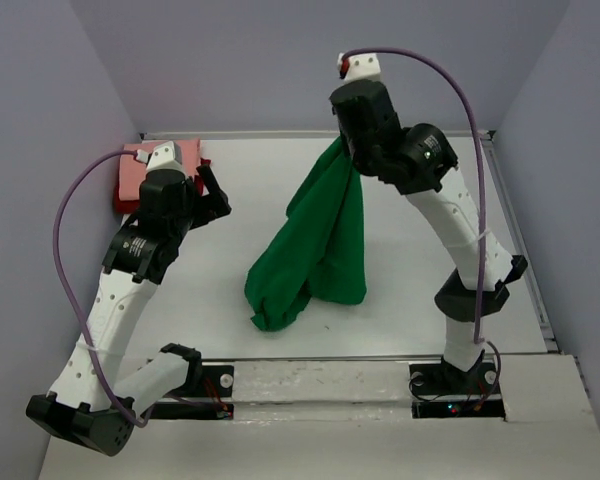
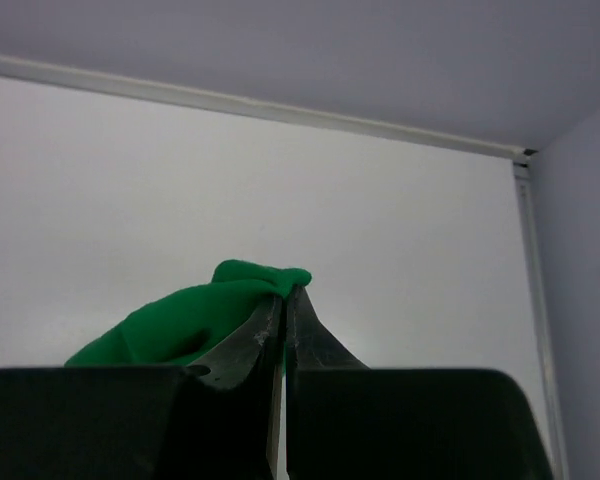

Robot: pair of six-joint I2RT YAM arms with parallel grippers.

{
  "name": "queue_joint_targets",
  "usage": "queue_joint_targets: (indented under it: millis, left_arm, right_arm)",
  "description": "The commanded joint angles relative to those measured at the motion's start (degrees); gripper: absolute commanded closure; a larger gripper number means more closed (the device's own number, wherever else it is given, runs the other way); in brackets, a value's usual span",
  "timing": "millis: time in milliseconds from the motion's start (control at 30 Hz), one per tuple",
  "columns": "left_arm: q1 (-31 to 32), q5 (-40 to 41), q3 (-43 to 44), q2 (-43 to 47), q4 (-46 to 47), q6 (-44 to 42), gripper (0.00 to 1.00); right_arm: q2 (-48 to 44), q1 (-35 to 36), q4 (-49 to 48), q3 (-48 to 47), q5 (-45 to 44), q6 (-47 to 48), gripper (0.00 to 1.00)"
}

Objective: Fold and stack the t-shirts
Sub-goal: Flatten out the tshirt

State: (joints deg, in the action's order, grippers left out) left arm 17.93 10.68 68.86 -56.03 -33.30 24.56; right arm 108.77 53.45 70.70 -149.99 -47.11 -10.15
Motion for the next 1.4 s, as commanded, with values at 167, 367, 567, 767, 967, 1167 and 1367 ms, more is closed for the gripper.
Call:
queue_joint_targets:
  millis: [167,367,567,767,967,1167,1367]
  left_arm:
    - [0.4,-0.6,1.6,-0.7,1.6,0.0,0.01]
    - [0.5,-0.3,0.0,-1.4,3.0,-0.8,0.01]
    - [0.6,-0.4,-1.6,-1.9,3.9,-1.1,0.01]
    - [0.7,-0.7,-2.9,-2.2,5.2,-0.5,0.01]
    - [0.9,-0.3,-1.3,-1.6,4.1,-0.4,0.01]
    - [1.0,0.2,0.0,-1.8,3.6,-0.8,0.01]
    - [1.1,-0.4,-0.8,-2.7,4.2,-0.3,0.01]
  right_arm:
    - [-0.8,-11.2,-18.9,-7.3,9.5,14.0,1.00]
    - [-7.6,-3.0,-13.7,-6.0,6.6,8.4,1.00]
    - [-13.8,16.4,-38.0,1.1,-29.8,36.4,1.00]
    - [-13.3,25.2,-103.8,16.7,-39.4,91.7,1.00]
    - [-9.3,23.5,-103.9,12.6,-36.5,94.2,1.00]
    - [-14.4,14.9,-102.4,23.0,-33.9,91.5,1.00]
    - [-35.6,19.1,-74.8,29.6,-21.9,44.6,1.00]
